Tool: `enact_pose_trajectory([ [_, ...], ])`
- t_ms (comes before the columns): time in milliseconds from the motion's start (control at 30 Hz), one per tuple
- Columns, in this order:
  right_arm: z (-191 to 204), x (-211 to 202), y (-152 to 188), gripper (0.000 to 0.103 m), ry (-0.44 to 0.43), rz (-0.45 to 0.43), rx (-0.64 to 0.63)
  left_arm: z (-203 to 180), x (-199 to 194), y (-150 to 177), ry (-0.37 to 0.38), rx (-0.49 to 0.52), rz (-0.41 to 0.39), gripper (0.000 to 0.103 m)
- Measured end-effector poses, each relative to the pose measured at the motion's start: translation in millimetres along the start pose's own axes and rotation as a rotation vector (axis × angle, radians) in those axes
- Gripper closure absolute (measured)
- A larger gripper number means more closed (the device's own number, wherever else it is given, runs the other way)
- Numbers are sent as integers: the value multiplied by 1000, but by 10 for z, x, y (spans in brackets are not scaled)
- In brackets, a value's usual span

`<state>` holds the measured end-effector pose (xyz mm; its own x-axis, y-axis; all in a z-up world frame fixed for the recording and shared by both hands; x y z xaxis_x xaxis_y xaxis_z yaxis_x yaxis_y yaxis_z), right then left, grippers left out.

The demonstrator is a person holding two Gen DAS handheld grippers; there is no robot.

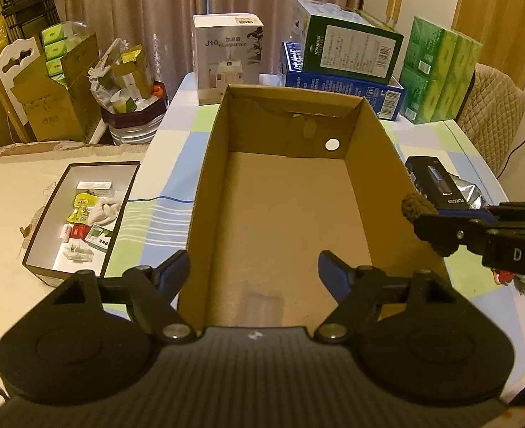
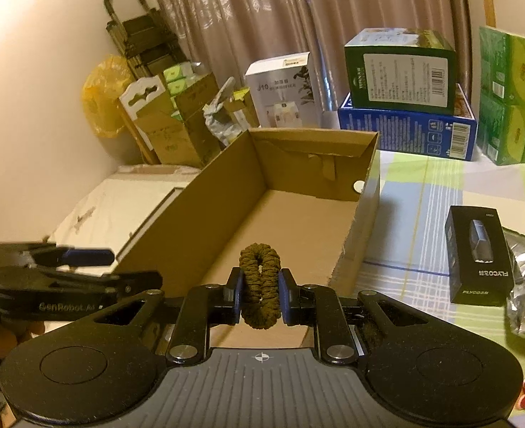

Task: Organize objects
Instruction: 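Carry the cup and ring over the cardboard box and open both grippers inside, then move both empty tools back over the table items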

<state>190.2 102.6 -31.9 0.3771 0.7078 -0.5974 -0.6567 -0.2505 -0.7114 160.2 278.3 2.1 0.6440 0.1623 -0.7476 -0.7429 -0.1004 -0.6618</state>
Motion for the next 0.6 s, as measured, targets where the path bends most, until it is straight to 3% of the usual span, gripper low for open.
enact_pose_trajectory([
  [33, -12, -1, -7, 65, -5, -8, 11, 12, -8, 3, 2, -3, -2, 28],
  [67, -24, -1, -21, 43, -7, -14, 23, 17, -14, 4, 3, -4, -3, 28],
  [100, -35, -9, -34, 32, -11, -25, 36, 26, -21, 12, 2, -5, -3, 28],
  [600, -107, -519, -45, 31, 17, -115, 50, -30, -210, 108, 8, -36, -23, 28],
])
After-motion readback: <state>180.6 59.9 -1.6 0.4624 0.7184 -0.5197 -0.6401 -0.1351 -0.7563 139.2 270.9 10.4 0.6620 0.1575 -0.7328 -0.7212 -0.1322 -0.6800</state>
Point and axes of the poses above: each gripper's, at about its wrist camera, not at the fingertips, and x roughly the way its jaws point, z to its left, y to its underside, the point moved 4 cm from there along x, roughly the way its jaws point, and after that the axes turned 7 degrees about -y, right-handed, at the moved point
